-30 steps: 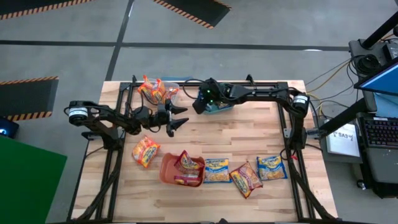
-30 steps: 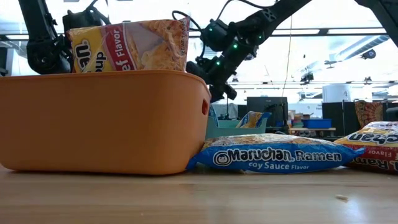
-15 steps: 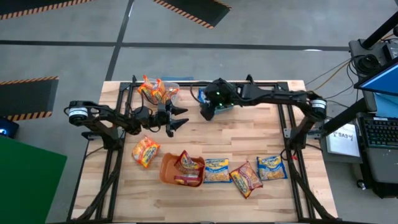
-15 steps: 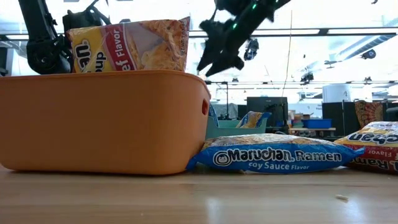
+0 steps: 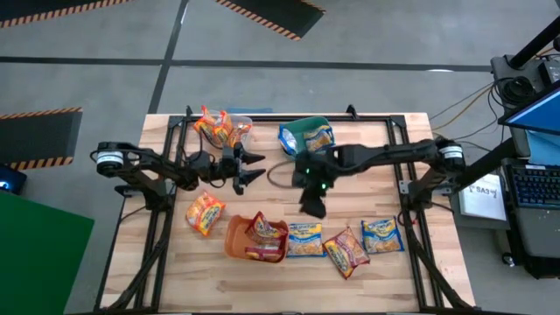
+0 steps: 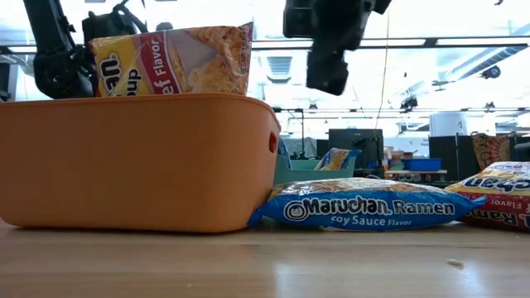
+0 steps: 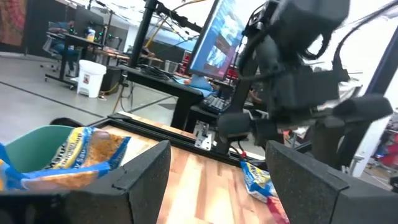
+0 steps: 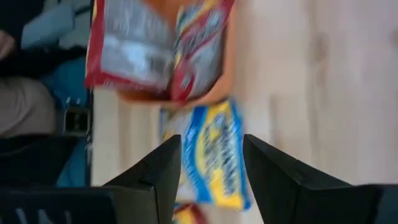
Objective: Sort Maruchan noodles
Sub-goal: Put the red noodle pack into the orange bin
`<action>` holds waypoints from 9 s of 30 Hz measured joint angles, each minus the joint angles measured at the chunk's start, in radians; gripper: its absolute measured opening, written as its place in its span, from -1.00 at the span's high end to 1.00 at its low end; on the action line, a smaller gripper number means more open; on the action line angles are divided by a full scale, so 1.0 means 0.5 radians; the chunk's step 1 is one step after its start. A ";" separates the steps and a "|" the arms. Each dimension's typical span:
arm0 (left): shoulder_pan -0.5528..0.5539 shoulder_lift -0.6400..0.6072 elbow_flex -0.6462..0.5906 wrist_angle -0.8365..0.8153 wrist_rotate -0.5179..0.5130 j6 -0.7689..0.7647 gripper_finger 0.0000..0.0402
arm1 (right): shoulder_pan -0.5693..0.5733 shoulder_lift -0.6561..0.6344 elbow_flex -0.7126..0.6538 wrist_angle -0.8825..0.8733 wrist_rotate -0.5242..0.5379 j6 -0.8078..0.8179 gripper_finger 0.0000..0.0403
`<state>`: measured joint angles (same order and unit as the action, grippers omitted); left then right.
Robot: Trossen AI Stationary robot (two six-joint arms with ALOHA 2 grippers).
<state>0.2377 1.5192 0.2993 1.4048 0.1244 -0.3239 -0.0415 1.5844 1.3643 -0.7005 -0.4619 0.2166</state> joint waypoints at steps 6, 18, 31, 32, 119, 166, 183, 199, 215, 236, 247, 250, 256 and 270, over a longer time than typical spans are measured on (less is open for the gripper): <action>-0.075 0.000 0.000 0.031 0.009 -0.006 -0.23 | 0.175 0.005 0.000 -0.396 -0.009 0.133 0.31; -0.155 -0.030 0.021 0.142 0.154 -0.007 -0.23 | 0.633 0.003 -0.168 -0.751 -0.153 0.302 0.45; -0.169 -0.096 0.027 0.143 0.156 -0.053 -0.23 | 0.933 0.003 -0.601 -0.315 0.138 0.369 0.88; -0.169 -0.097 0.027 0.143 0.156 -0.054 -0.23 | 0.932 0.003 -0.626 -0.294 0.186 0.366 0.91; -0.182 -0.096 0.746 -1.652 0.032 0.256 -0.15 | -0.174 -0.298 -1.350 1.621 0.648 -0.245 0.96; -0.088 0.725 1.207 -1.891 -0.044 0.402 0.96 | -0.717 -0.711 -1.761 1.460 0.542 1.025 -0.10; -0.085 0.896 1.207 -1.881 -0.125 0.348 1.00 | -0.694 -0.529 -1.933 1.987 0.543 1.174 -0.50; -0.085 0.914 1.206 -1.904 -0.126 0.316 1.00 | -0.640 0.038 -1.930 3.009 0.447 1.166 -0.39; -0.084 0.915 1.205 -1.845 -0.126 0.316 1.00 | -0.593 0.264 -1.864 3.290 0.479 0.996 -0.29; -0.098 0.888 1.204 -1.838 -0.118 0.293 1.00 | -0.588 0.315 -1.793 3.289 0.508 0.874 0.62; -0.113 0.588 1.203 -1.883 0.154 0.353 1.00 | -0.581 0.203 -1.796 3.312 0.424 0.603 0.93; -0.121 0.431 1.203 -1.904 0.300 0.431 1.00 | -0.558 0.133 -1.796 3.325 0.428 0.465 0.93; -0.114 0.114 1.203 -1.996 0.355 0.585 0.99 | -0.449 0.011 -1.796 3.337 0.436 0.118 0.93; -0.002 0.075 1.202 -2.271 0.341 0.486 0.02 | -0.266 -0.064 -1.785 3.300 0.684 -0.331 0.94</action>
<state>0.2367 1.5566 0.9005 0.2695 0.2951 -0.0808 -0.1745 1.5524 0.4717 0.9497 -0.1200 0.0513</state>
